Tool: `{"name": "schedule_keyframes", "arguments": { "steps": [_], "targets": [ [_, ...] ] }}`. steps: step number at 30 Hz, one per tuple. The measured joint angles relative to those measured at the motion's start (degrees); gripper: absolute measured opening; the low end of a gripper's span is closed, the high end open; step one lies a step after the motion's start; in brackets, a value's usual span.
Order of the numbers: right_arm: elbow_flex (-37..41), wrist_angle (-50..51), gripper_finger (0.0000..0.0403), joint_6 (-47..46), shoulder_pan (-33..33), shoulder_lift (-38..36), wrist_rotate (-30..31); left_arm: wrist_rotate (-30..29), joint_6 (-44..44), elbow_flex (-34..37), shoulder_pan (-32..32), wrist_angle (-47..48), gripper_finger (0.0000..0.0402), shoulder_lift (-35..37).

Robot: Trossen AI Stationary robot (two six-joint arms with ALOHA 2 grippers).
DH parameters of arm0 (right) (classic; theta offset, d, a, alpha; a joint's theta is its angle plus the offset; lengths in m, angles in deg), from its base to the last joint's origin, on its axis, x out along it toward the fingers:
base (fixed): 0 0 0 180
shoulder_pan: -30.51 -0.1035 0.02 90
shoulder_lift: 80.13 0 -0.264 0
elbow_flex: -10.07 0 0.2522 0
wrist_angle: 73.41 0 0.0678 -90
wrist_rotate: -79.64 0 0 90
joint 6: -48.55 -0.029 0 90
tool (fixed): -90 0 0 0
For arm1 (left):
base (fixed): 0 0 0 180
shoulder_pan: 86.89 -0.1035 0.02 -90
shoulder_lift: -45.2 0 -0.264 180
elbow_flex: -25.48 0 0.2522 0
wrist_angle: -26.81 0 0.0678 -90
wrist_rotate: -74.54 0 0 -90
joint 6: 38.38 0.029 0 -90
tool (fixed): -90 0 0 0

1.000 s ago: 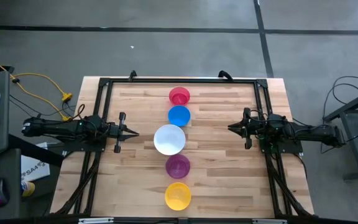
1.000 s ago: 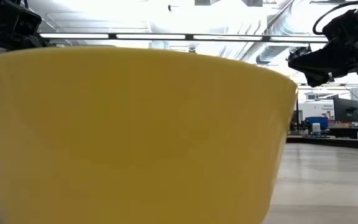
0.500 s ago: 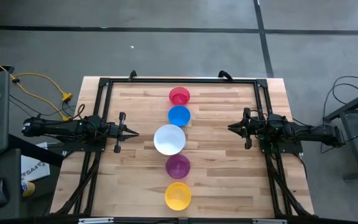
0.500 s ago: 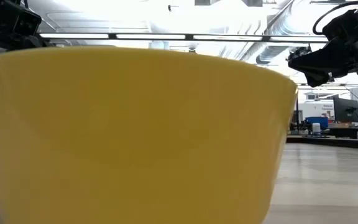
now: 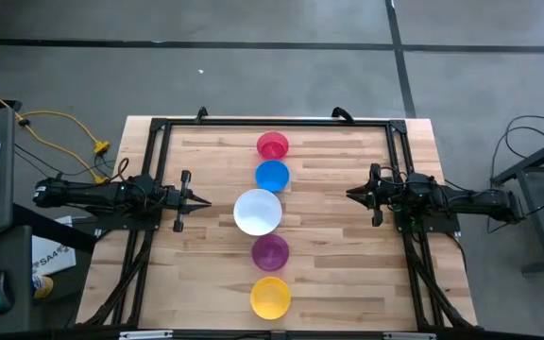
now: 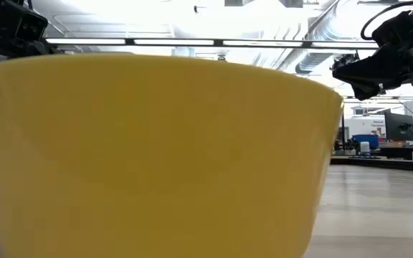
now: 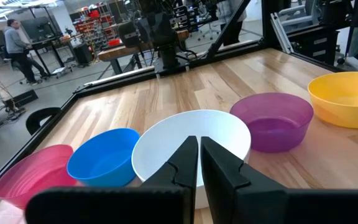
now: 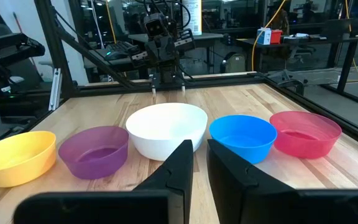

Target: Nest bowls inside each other

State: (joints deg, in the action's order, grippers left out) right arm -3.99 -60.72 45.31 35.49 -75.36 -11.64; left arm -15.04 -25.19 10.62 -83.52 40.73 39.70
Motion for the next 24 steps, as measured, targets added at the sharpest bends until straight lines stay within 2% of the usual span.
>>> {"name": "schedule_keyframes", "arguments": {
  "steps": [14, 21, 24],
  "targets": [
    [-0.01, 0.01, 0.0039, -0.01, -0.01, 0.0, 0.0, 0.0, -0.65, 0.0, 0.0, -0.01, 0.0019, 0.0],
    [0.0, 0.0, 0.0039, -0.01, 0.01, 0.0, 0.0, 0.02, -11.02, 0.0, 0.0, 0.01, 0.0019, 0.0],
    [0.0, 0.01, 0.0039, 0.0, 0.0, -0.01, 0.0, 0.02, -12.59, 0.0, 0.0, 0.0, 0.0019, 0.0]
  ]
}}
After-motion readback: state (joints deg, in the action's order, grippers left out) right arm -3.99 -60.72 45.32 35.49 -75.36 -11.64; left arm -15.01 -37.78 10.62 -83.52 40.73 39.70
